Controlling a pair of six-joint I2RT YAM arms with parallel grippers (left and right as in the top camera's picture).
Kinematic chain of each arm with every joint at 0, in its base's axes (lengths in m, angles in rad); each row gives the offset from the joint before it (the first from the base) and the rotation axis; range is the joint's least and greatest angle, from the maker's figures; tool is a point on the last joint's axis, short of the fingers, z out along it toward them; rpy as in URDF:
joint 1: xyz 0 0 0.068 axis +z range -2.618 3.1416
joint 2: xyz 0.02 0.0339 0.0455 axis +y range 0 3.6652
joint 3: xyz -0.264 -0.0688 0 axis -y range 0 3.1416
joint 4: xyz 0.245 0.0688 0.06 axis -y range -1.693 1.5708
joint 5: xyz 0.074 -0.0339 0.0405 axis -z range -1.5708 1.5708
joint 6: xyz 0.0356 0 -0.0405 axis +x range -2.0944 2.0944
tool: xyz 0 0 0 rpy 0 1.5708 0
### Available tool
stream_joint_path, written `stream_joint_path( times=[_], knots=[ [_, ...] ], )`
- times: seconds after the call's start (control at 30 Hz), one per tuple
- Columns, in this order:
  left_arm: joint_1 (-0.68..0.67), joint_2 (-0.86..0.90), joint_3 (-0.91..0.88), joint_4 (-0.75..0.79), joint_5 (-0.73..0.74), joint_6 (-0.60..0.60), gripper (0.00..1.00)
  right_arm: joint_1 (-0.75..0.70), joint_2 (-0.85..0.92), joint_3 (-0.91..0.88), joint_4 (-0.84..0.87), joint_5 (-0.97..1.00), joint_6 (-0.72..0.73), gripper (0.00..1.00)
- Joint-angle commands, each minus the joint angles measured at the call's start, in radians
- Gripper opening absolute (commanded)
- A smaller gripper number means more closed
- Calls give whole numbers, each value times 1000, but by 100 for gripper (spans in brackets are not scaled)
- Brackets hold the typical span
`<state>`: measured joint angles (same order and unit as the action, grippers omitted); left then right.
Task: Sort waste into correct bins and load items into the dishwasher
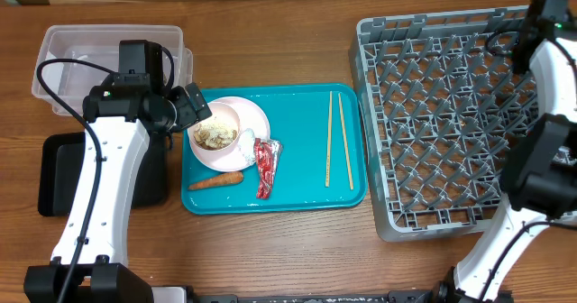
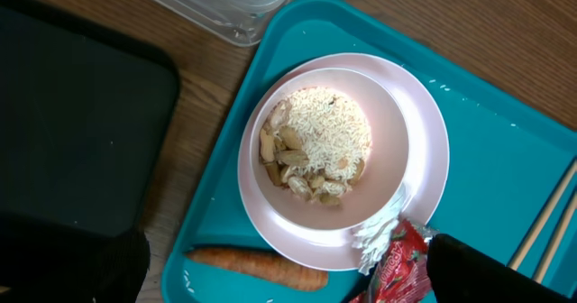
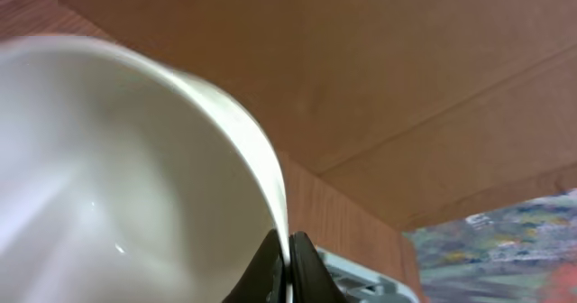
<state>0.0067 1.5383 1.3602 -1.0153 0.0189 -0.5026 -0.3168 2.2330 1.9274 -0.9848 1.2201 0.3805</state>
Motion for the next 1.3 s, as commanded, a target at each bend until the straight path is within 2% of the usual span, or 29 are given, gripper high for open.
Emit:
stream_joint_path(
  times=[0.0,0.27,0.47,0.53,0.57,0.6,0.63,0.67,0.73,0.9,1.1,1.2,1.27],
  knots=[
    [0,-14,8,0,15,-30,100,34,19,-7,-10,-47,35,4],
    [0,-14,8,-1,16,-30,100,109,19,-59,-32,-114,69,4],
    [0,-14,8,-1,17,-30,100,153,19,-64,-91,-211,69,12],
    [0,-14,8,-1,22,-30,100,167,19,-64,-124,-244,69,18],
    [0,-14,8,-1,24,-30,100,174,19,-64,-147,-265,69,29],
    [0,-14,8,-2,26,-30,100,179,19,-64,-164,-274,69,47],
    [0,-14,8,-3,26,-29,100,190,16,-63,-192,-277,69,76],
    [0,-14,8,-4,26,-29,100,195,10,-63,-200,-280,69,80],
    [0,-14,8,-5,26,-29,100,201,-14,-61,-203,-301,69,86],
    [0,-14,8,-6,26,-29,100,201,-129,-24,-199,-512,55,91],
    [0,-14,8,-6,26,-28,100,197,-293,4,-173,-760,-75,92],
    [0,-14,8,-14,26,-24,100,197,-362,4,-185,-853,-76,100],
    [0,-14,8,-25,26,-17,100,197,-392,4,-188,-941,-115,100]
  ],
)
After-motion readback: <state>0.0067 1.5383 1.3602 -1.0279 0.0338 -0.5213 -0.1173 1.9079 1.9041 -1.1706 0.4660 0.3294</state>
